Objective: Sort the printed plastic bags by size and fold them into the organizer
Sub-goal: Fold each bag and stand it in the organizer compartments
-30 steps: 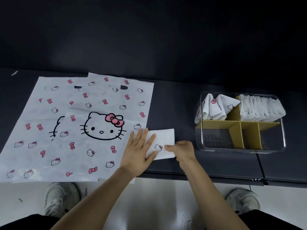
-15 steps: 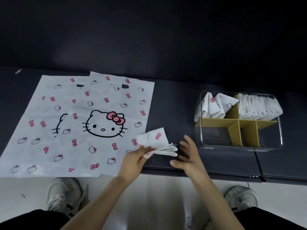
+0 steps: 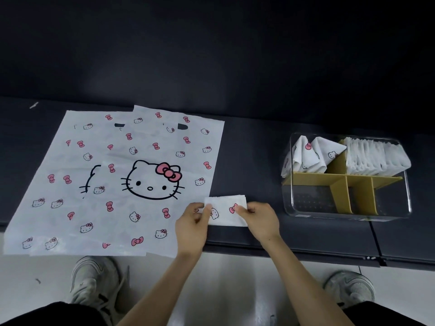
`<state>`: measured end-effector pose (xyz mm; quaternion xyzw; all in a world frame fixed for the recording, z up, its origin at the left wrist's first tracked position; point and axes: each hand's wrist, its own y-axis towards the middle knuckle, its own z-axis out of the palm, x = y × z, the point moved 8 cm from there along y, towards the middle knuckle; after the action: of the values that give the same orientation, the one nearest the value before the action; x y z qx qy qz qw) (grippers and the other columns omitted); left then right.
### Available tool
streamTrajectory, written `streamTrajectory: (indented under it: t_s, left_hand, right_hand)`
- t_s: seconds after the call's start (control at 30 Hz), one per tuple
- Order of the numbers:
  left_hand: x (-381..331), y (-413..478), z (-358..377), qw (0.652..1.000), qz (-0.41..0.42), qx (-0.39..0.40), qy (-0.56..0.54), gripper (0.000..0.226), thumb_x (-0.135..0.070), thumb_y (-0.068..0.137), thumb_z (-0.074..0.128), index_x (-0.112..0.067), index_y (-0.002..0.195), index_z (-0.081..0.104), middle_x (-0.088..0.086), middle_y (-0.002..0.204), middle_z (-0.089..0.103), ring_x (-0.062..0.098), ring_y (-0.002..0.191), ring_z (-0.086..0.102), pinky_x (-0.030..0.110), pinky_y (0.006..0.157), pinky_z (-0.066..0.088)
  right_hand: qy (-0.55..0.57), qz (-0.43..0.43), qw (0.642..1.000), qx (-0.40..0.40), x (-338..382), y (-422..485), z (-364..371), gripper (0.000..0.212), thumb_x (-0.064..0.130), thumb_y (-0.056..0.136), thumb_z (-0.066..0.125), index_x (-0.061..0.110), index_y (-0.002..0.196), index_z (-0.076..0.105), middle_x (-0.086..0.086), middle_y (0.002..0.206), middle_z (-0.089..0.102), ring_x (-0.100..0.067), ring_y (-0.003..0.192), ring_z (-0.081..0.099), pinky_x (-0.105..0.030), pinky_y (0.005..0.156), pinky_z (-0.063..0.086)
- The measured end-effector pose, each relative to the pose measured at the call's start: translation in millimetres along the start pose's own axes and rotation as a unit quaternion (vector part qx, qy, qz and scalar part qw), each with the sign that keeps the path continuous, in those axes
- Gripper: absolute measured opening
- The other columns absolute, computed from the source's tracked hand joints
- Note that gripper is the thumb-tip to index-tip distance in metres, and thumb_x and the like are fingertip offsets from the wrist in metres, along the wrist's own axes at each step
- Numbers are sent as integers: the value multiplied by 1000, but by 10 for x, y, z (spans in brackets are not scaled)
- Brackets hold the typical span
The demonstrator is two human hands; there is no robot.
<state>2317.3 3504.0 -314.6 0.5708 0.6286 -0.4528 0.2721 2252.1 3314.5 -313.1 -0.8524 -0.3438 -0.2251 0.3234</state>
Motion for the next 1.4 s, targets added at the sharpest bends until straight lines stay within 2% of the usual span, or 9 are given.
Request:
streamTrajectory:
  t_s: [0.2,0.37,0.47,0.53,0.67,0.9,1.03,1.23,1.4]
  left_hand:
    - [-102,13,78,979,94,-85,162,15,-21,94,56,-7,88,60,-2,46,47,18,42,40,26,48,29]
    - [-339,-12,182,903,218,-136,344,18,5,68,75,-2,78,63,6,47,45,21,41,30,27,46,28]
    - [-427,-39,244,879,290,-138,353,38,6,72,42,-2,103,63,16,88,53,33,76,51,47,76,43]
    - [-428,-101,454,857,378,-45,347,49,-3,79,32,1,119,59,18,121,53,38,111,51,46,107,27]
    - [-170,-61,600,861,313,63,395,55,-30,102,15,0,140,42,11,146,42,25,138,34,38,116,8]
    - [-70,-57,639,847,295,52,440,56,-31,102,10,-2,141,38,10,148,39,22,140,26,43,115,10]
    - [-55,-51,642,842,294,53,450,54,-30,100,17,-2,141,38,9,148,39,21,140,22,43,115,8]
    - [-63,-41,629,860,296,81,409,57,-32,102,13,1,139,42,12,146,42,21,139,22,38,116,4]
    - [-233,15,265,989,100,95,57,68,-33,92,58,-11,148,27,5,147,35,16,137,31,25,112,19]
  right_hand:
    - [-36,53,998,-18,6,54,14,51,41,86,59,13,50,36,-2,50,33,-16,51,32,-27,47,22]
    - [-39,62,997,-8,-19,72,47,48,42,86,60,14,51,41,0,50,37,-15,50,35,-25,48,24]
    - [-40,60,997,-7,-24,89,55,47,42,86,60,16,51,44,2,51,41,-14,51,39,-24,47,25]
    - [-43,56,998,-2,-27,97,65,45,43,86,59,19,50,47,4,53,46,-14,56,46,-24,47,26]
    - [-73,35,997,2,15,108,62,42,45,88,57,21,54,50,6,60,53,-14,64,53,-23,48,28]
    - [-24,65,989,-127,-60,8,3,32,36,78,72,13,97,60,0,90,66,-19,87,61,-24,65,42]
    - [51,139,987,-55,-76,52,89,26,22,76,68,14,64,47,2,64,52,-13,56,47,-20,44,25]
    - [37,129,990,45,70,74,131,24,36,78,70,17,69,60,1,73,64,-17,71,61,-24,51,35]
    - [258,53,963,62,218,-185,-98,27,19,78,76,4,62,60,2,59,56,-12,61,49,-26,58,36]
